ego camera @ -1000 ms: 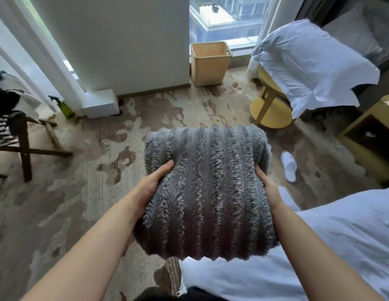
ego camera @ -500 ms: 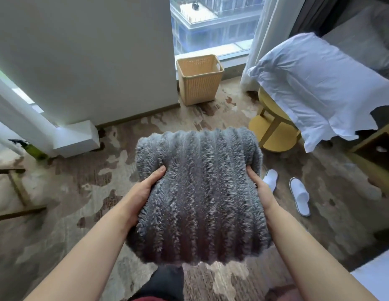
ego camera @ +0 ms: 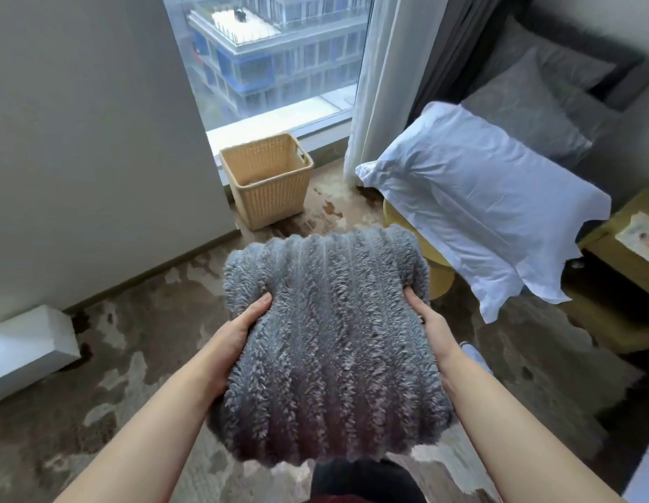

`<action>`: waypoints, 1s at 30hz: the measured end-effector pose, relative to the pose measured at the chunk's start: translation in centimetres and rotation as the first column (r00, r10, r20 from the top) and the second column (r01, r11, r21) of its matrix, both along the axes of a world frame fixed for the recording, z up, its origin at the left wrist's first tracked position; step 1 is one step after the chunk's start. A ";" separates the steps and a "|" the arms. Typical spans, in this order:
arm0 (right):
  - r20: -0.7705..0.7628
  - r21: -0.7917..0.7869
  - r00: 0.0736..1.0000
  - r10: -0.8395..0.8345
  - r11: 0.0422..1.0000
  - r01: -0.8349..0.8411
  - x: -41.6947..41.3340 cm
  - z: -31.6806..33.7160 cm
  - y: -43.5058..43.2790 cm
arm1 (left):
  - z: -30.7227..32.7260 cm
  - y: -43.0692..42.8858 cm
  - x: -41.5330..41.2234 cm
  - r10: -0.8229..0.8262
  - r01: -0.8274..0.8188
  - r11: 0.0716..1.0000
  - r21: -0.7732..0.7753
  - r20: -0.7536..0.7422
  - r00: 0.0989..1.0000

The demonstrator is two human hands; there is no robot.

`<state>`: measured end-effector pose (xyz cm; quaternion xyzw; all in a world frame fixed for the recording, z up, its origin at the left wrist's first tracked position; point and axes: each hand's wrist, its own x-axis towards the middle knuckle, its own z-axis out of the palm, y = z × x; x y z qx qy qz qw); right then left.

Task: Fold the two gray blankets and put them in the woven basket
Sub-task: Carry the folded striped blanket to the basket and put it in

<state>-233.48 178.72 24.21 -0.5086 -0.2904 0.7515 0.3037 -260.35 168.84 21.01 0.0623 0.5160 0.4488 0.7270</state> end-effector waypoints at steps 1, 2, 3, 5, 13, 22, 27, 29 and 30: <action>0.003 -0.005 1.000 0.010 1.000 -0.010 -0.6 0.0 2.5 | -0.1 2.5 -0.4 0.011 -0.011 1.000 0.010 -0.005 1.000; -0.009 -0.021 1.000 0.021 1.000 -0.021 -1.3 -0.1 5.2 | -0.2 5.0 -0.8 0.026 -0.026 1.000 0.017 -0.004 1.000; -0.012 -0.030 1.000 0.027 0.999 -0.027 -2.1 -0.2 8.0 | -0.3 7.5 -1.4 0.051 -0.051 0.999 0.018 0.005 0.999; -0.024 -0.055 0.998 0.063 0.996 -0.064 -4.3 0.2 13.4 | -0.2 12.1 -3.0 0.110 -0.110 0.994 0.008 0.014 0.994; -0.091 -0.066 0.953 0.290 0.953 -0.297 -14.8 1.3 32.2 | 0.8 25.0 -10.2 0.305 -0.305 0.952 -0.018 0.056 0.951; -0.017 -0.214 0.951 0.308 0.928 -0.304 -27.7 -3.6 50.3 | -4.0 43.0 -22.9 0.351 -0.342 0.936 -0.088 0.117 0.929; -0.031 -0.283 0.970 0.240 0.929 -0.238 -31.3 -4.5 59.7 | -4.5 54.6 -28.0 0.306 -0.293 0.949 -0.113 0.122 0.944; -0.069 -0.315 0.974 0.218 0.921 -0.228 -32.1 -4.4 63.2 | -4.4 58.4 -29.3 0.281 -0.268 0.955 -0.127 0.102 0.954; -0.075 -0.324 0.974 0.212 0.919 -0.225 -32.4 -4.3 64.8 | -4.6 60.2 -29.8 0.266 -0.252 0.958 -0.139 0.092 0.960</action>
